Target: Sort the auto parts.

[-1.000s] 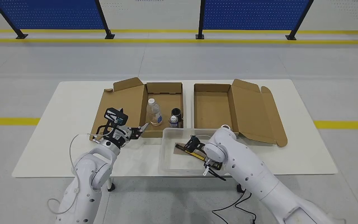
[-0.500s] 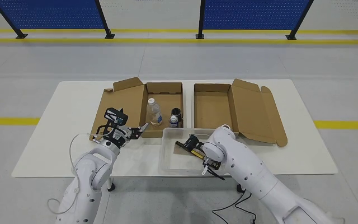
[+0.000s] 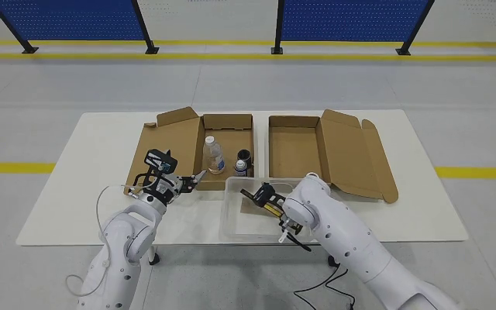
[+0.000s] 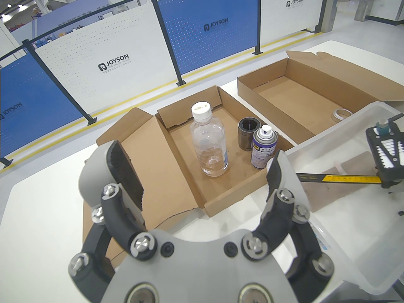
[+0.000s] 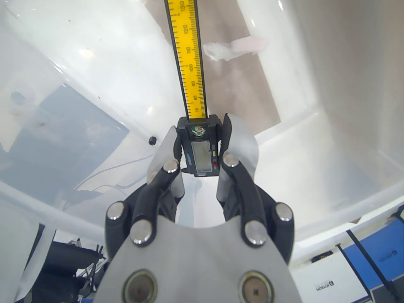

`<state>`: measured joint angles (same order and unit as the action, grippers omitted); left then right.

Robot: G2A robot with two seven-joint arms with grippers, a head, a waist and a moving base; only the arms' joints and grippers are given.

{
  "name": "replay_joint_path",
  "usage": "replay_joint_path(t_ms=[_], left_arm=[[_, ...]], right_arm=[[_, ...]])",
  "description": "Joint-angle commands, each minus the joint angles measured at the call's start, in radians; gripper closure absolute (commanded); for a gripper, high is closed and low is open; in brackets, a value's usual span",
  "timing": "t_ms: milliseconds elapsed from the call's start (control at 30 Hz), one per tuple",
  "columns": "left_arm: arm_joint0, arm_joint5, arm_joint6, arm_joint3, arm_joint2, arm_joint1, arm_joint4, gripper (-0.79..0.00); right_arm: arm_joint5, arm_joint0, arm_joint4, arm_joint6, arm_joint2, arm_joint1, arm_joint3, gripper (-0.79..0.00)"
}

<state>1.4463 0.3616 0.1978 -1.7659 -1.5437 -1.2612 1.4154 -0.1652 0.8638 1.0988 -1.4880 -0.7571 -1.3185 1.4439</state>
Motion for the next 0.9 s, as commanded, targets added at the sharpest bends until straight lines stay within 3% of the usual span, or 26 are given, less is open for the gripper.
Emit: replay_joint_path(t_ms=[0, 500, 867], left_arm=[[0.0, 0.0, 0.0, 0.0, 0.0, 0.0, 0.0, -0.785], [0.0, 0.0, 0.0, 0.0, 0.0, 0.0, 0.0, -0.785], [0.0, 0.0, 0.0, 0.0, 0.0, 0.0, 0.0, -0.785]], right_arm=[[0.003, 0.009, 0.008, -0.004, -0.012, 0.005, 0.023, 0.0], [0.015, 0.09, 0.043, -0.003, -0.133, 0.041, 0.226, 0.0], [0.041, 0.124, 0.058, 0.108, -0.212, 0.054, 0.298, 0.0]])
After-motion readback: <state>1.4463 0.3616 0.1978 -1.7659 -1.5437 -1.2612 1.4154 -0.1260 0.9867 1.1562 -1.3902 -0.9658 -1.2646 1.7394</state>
